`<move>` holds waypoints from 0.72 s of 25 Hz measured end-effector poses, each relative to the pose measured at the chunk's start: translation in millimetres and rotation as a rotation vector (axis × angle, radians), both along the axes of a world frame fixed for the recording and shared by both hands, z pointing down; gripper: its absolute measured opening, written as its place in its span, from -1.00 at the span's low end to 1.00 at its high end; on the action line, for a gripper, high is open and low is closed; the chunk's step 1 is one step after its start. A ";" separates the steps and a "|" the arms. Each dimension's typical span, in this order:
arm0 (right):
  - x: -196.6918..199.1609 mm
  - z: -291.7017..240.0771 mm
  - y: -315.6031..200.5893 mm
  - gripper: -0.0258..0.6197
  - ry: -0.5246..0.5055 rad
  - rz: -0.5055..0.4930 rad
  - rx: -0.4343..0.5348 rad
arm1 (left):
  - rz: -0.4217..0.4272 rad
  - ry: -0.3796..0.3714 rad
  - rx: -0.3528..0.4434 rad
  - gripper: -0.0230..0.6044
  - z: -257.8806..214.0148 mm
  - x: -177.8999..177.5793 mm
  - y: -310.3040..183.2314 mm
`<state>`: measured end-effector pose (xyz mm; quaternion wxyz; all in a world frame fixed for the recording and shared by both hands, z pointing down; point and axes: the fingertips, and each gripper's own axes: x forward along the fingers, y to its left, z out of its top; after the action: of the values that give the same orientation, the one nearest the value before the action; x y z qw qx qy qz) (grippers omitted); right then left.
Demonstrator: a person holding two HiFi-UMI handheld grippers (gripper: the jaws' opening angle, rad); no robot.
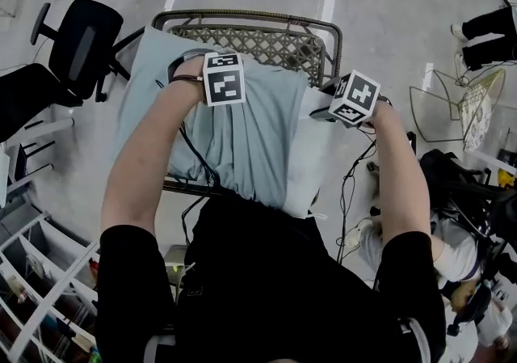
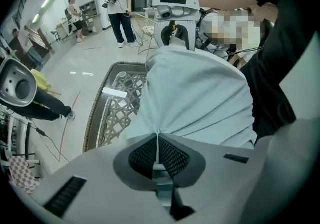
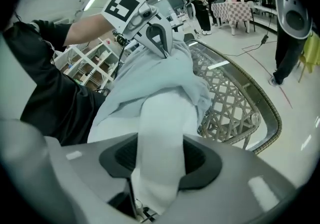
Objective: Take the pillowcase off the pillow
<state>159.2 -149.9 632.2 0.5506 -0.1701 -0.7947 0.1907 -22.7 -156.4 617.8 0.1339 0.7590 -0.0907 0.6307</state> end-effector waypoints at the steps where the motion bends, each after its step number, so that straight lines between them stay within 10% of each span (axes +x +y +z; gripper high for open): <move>1: 1.0 -2.8 0.7 -0.25 -0.008 0.003 0.002 | -0.011 0.002 -0.001 -0.90 -2.6 -3.1 2.2; 8: -1.1 -29.2 3.1 -0.37 -0.068 -0.019 0.034 | -0.076 -0.002 0.022 -0.91 -21.1 -23.9 17.4; 14: -8.0 -6.3 -27.5 -0.20 -0.071 0.048 0.369 | -0.145 -0.060 0.232 -0.90 -30.5 -20.5 6.4; 18: -7.2 0.7 -31.0 0.03 -0.087 0.179 0.443 | -0.172 -0.014 0.209 -0.84 -28.7 -1.2 45.5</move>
<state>152.0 -180.9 632.9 0.5206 0.0179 -0.8520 0.0525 -23.9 -110.9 589.1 0.1071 0.7536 -0.2219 0.6094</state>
